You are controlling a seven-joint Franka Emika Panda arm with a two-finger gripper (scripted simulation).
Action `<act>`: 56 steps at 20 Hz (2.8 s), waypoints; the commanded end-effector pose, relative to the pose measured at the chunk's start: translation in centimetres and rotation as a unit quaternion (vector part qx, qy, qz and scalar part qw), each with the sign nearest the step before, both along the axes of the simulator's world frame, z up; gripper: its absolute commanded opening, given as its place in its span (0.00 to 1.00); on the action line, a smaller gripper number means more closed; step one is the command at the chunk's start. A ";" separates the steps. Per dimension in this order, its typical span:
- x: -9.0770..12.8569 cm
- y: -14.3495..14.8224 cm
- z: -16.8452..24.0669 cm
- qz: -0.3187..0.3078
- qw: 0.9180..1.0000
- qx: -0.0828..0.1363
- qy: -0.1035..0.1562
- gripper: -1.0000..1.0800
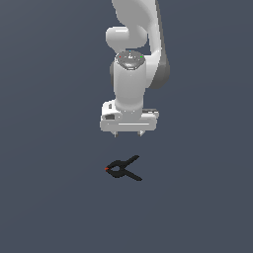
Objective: Pick up the object and move it to a goal position.
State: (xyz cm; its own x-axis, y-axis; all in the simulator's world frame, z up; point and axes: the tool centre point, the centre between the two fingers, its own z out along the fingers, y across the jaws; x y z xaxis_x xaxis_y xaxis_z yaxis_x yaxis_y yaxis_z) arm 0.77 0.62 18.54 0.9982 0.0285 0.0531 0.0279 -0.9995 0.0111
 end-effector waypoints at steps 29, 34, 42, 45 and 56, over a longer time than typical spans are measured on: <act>1.0 -0.6 -1.2 -0.118 0.993 0.008 0.009 0.96; 1.8 -0.8 -2.2 -0.187 0.982 0.012 0.012 0.96; 3.1 -1.2 -3.9 -0.301 0.953 0.019 0.015 0.96; 3.6 -1.3 -4.6 -0.342 0.939 0.020 0.017 0.96; 5.2 -1.8 -7.1 -0.486 0.873 0.023 0.019 0.96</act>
State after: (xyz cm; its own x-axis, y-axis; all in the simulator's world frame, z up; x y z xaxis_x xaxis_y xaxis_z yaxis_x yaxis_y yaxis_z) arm 5.75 -1.10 11.79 0.5868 -0.8097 -0.0017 -0.8097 -0.5867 -0.0132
